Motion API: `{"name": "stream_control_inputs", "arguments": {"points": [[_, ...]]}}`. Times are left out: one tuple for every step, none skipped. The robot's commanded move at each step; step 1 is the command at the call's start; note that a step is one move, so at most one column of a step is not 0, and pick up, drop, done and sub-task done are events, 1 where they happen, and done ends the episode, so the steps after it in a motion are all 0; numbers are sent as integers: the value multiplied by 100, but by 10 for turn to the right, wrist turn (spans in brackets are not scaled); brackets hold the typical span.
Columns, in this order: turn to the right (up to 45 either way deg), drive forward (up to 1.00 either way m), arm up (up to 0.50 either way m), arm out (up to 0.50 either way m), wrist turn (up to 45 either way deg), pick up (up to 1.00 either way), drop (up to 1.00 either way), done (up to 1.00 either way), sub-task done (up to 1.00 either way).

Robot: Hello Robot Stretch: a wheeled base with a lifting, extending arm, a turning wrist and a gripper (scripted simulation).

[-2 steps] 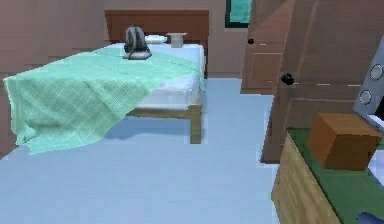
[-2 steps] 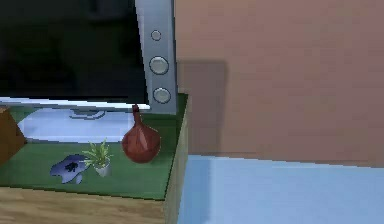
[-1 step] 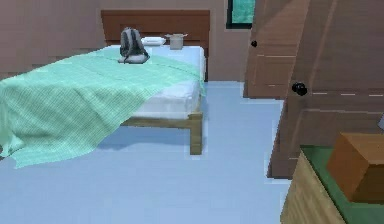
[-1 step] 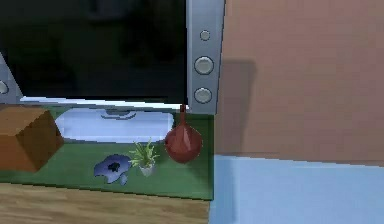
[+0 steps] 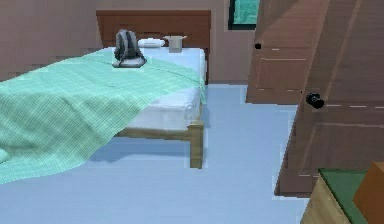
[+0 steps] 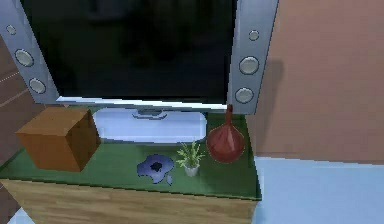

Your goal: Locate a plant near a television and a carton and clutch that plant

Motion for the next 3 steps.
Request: {"name": "stream_control_inputs", "arguments": {"points": [[0,0,50,0,0,0,0,0,0],[0,0,28,0,0,0,0,0,0],[0,0,0,32,0,0,0,0,0]]}}
